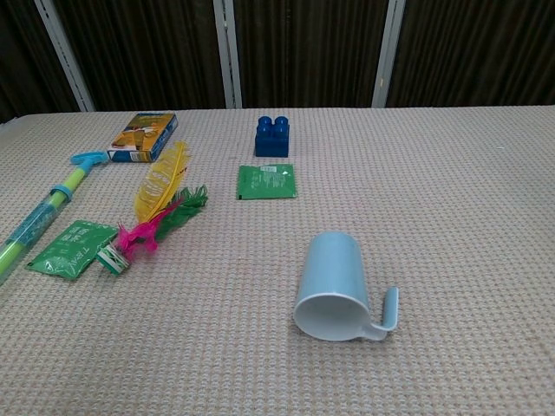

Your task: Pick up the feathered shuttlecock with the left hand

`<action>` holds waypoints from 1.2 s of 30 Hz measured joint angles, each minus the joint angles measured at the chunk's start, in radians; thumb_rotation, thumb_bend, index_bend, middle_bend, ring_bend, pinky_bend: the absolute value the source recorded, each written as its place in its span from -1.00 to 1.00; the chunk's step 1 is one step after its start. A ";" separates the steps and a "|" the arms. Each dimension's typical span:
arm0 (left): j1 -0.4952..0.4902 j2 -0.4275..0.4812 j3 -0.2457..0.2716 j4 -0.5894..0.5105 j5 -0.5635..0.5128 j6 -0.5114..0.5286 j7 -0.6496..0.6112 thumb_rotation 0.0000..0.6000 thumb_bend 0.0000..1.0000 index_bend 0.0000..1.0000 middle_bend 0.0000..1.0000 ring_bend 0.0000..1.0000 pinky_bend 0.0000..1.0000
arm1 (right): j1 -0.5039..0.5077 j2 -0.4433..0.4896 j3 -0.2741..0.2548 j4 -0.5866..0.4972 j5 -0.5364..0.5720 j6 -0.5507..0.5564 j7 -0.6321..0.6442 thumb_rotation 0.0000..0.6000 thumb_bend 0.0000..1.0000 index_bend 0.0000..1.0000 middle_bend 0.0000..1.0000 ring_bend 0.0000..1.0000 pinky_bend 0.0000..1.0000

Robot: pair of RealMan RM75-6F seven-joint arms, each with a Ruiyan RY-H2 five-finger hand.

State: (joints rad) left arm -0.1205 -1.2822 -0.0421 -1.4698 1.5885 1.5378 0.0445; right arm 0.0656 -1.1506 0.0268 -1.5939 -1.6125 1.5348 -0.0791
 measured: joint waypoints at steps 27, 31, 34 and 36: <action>-0.226 -0.414 -0.248 0.150 -0.326 -0.223 -0.058 1.00 -0.44 -0.22 -1.00 -1.00 -1.00 | 0.072 0.021 -0.002 0.032 0.051 -0.148 0.109 1.00 -0.96 -1.00 -1.00 -1.00 -1.00; -0.256 -0.449 -0.274 0.162 -0.364 -0.251 -0.062 1.00 -0.48 -0.27 -1.00 -1.00 -1.00 | 0.074 0.017 -0.003 0.031 0.052 -0.150 0.102 1.00 -0.96 -1.00 -1.00 -1.00 -1.00; -0.278 -0.474 -0.291 0.172 -0.395 -0.278 -0.066 1.00 -0.52 -0.28 -1.00 -1.00 -1.00 | 0.078 0.016 -0.004 0.027 0.051 -0.155 0.097 1.00 -0.96 -1.00 -1.00 -1.00 -1.00; -0.289 -0.490 -0.301 0.180 -0.412 -0.288 -0.067 1.00 -0.52 -0.27 -1.00 -1.00 -1.00 | 0.080 0.015 -0.004 0.026 0.052 -0.158 0.096 1.00 -0.96 -1.00 -1.00 -1.00 -1.00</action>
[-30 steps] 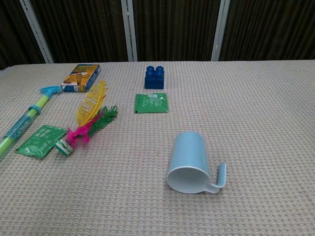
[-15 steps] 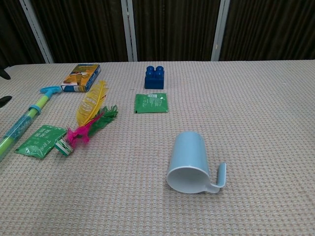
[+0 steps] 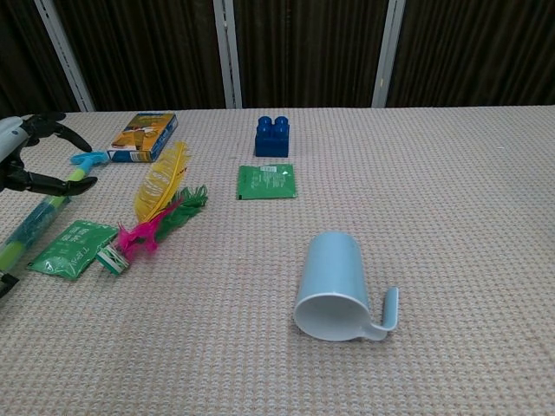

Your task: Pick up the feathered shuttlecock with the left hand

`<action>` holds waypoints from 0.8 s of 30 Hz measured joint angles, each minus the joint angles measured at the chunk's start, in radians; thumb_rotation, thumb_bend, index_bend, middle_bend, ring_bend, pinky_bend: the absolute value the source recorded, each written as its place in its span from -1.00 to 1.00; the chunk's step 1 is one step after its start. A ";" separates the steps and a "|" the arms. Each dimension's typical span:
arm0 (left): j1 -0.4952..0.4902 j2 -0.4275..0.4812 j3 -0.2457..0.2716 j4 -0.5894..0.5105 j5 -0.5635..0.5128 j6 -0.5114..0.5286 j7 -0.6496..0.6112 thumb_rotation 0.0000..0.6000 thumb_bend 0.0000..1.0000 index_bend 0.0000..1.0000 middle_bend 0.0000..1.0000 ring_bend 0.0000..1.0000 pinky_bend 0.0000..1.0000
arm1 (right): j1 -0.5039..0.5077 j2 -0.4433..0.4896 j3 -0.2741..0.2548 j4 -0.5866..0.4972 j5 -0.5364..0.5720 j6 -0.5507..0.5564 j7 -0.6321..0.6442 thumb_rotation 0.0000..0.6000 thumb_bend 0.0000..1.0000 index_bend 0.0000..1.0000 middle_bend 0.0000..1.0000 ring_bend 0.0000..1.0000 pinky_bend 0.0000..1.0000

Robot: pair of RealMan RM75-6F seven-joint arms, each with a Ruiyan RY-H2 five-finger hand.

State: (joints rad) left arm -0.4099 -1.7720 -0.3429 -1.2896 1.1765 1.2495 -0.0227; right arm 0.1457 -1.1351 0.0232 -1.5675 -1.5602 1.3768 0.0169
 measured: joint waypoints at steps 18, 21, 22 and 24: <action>-0.122 -0.054 -0.032 0.042 -0.089 -0.166 0.012 1.00 -0.56 -0.21 -1.00 -1.00 -1.00 | 0.012 -0.008 -0.004 0.001 0.008 -0.018 -0.011 1.00 -0.96 -1.00 -1.00 -1.00 -1.00; -0.142 -0.068 -0.034 0.062 -0.099 -0.185 0.017 1.00 -0.56 -0.20 -1.00 -1.00 -1.00 | 0.014 -0.009 -0.004 0.002 0.011 -0.022 -0.011 1.00 -0.96 -1.00 -1.00 -1.00 -1.00; -0.149 -0.075 -0.034 0.071 -0.103 -0.192 0.018 1.00 -0.56 -0.19 -1.00 -1.00 -1.00 | 0.015 -0.009 -0.004 0.003 0.012 -0.023 -0.011 1.00 -0.96 -1.00 -1.00 -1.00 -1.00; -0.161 -0.084 -0.034 0.086 -0.108 -0.203 0.019 1.00 -0.56 -0.18 -1.00 -1.00 -1.00 | 0.016 -0.009 -0.004 0.004 0.014 -0.026 -0.009 1.00 -0.96 -1.00 -1.00 -1.00 -1.00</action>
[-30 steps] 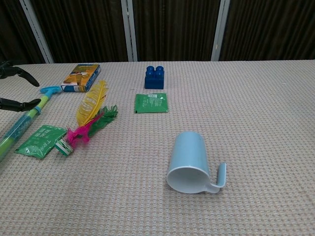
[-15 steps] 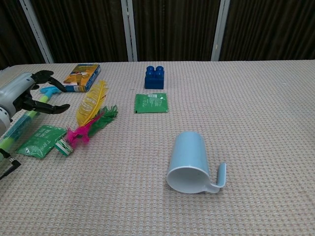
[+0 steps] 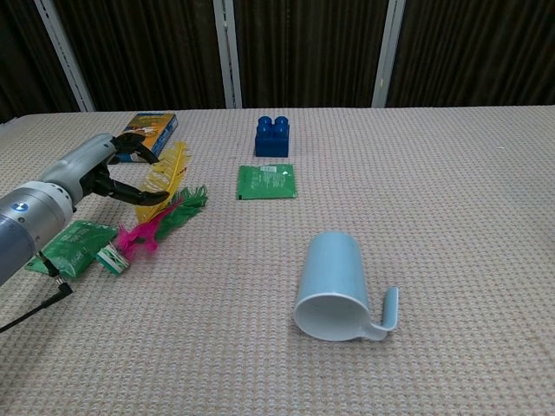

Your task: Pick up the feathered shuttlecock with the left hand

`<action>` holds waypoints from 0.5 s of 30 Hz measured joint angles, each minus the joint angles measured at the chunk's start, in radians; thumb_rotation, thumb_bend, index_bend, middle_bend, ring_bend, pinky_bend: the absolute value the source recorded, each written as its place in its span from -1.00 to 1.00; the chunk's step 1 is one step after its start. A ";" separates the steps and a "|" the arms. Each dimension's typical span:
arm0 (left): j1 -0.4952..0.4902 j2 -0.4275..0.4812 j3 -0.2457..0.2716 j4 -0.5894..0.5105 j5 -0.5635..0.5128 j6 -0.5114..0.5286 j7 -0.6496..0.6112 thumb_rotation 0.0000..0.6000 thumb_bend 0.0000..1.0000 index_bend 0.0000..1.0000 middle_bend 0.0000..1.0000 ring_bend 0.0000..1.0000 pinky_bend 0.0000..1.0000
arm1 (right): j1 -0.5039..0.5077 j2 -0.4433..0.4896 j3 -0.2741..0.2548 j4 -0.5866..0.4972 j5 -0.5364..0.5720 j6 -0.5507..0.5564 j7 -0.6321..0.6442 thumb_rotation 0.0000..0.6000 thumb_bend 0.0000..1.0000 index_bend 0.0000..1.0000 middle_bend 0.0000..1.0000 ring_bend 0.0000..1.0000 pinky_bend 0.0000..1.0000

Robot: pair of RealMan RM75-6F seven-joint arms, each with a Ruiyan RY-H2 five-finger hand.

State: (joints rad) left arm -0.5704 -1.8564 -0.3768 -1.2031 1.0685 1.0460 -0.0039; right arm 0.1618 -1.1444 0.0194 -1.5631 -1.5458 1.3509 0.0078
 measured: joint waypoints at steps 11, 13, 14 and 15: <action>-0.047 -0.053 0.005 0.071 -0.009 -0.013 0.013 1.00 -0.35 0.23 -1.00 -1.00 -1.00 | 0.003 0.002 -0.001 0.002 0.007 -0.007 0.003 1.00 -0.96 -1.00 -1.00 -1.00 -1.00; -0.049 -0.054 0.006 0.071 -0.006 -0.009 0.013 1.00 -0.30 0.33 -1.00 -1.00 -1.00 | 0.004 0.002 -0.002 0.000 0.007 -0.007 0.001 1.00 -0.96 -1.00 -1.00 -1.00 -1.00; -0.049 -0.054 0.008 0.070 -0.002 -0.004 0.012 1.00 -0.26 0.39 -1.00 -1.00 -1.00 | 0.004 0.003 -0.002 -0.001 0.007 -0.006 0.000 1.00 -0.96 -1.00 -1.00 -1.00 -1.00; -0.048 -0.054 0.009 0.070 0.004 0.003 0.011 1.00 -0.24 0.41 -1.00 -1.00 -1.00 | 0.003 0.003 -0.002 -0.002 0.006 -0.005 -0.001 1.00 -0.96 -1.00 -1.00 -1.00 -1.00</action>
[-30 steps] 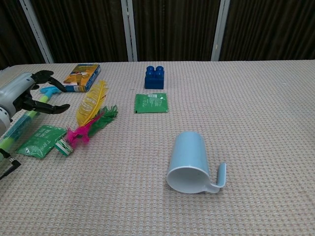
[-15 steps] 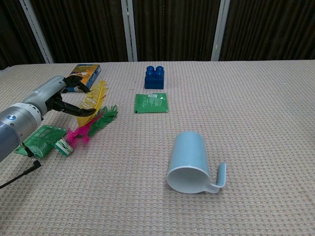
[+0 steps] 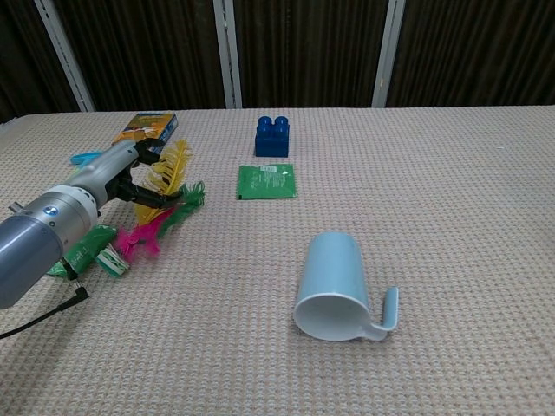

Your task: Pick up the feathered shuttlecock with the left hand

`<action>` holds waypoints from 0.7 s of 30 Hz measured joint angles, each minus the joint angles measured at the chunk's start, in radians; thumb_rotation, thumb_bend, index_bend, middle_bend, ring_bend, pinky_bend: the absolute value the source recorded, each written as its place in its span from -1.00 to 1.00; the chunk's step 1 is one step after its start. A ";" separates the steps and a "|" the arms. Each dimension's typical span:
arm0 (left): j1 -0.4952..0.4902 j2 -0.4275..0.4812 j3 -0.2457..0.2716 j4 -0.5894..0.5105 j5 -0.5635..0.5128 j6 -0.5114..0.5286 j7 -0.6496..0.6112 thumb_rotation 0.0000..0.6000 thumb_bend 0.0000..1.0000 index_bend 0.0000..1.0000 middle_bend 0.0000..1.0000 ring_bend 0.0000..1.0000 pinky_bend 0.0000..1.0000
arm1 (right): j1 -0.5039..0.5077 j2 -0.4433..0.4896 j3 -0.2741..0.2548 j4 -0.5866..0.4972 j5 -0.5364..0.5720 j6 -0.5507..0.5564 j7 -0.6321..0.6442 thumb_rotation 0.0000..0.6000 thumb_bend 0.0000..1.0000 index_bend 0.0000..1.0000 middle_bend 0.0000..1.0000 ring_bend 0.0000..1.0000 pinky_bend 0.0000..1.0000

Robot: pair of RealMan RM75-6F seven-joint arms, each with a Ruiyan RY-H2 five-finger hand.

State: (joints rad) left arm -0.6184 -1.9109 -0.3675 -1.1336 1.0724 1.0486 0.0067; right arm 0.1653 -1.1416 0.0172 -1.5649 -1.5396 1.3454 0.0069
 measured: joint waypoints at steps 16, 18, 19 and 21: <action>0.138 0.090 0.209 -0.158 0.281 0.259 -0.090 1.00 -0.08 0.50 -0.92 -1.00 -1.00 | -0.006 -0.005 -0.013 -0.013 -0.024 0.020 -0.026 1.00 -0.96 -1.00 -1.00 -1.00 -1.00; 0.158 0.115 0.240 -0.191 0.319 0.287 -0.104 1.00 -0.09 0.50 -0.91 -1.00 -1.00 | -0.008 -0.005 -0.014 -0.017 -0.029 0.026 -0.030 1.00 -0.96 -1.00 -1.00 -1.00 -1.00; 0.170 0.132 0.260 -0.209 0.345 0.306 -0.114 1.00 -0.09 0.50 -0.90 -1.00 -1.00 | -0.009 -0.004 -0.014 -0.018 -0.031 0.029 -0.032 1.00 -0.96 -1.00 -1.00 -1.00 -1.00; 0.188 0.155 0.289 -0.227 0.385 0.335 -0.124 1.00 -0.10 0.49 -0.89 -1.00 -1.00 | -0.011 -0.004 -0.016 -0.021 -0.034 0.035 -0.035 1.00 -0.96 -1.00 -1.00 -1.00 -1.00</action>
State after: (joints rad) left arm -0.4304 -1.7560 -0.0784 -1.3606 1.4573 1.3837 -0.1176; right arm 0.1543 -1.1452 0.0016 -1.5860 -1.5739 1.3799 -0.0279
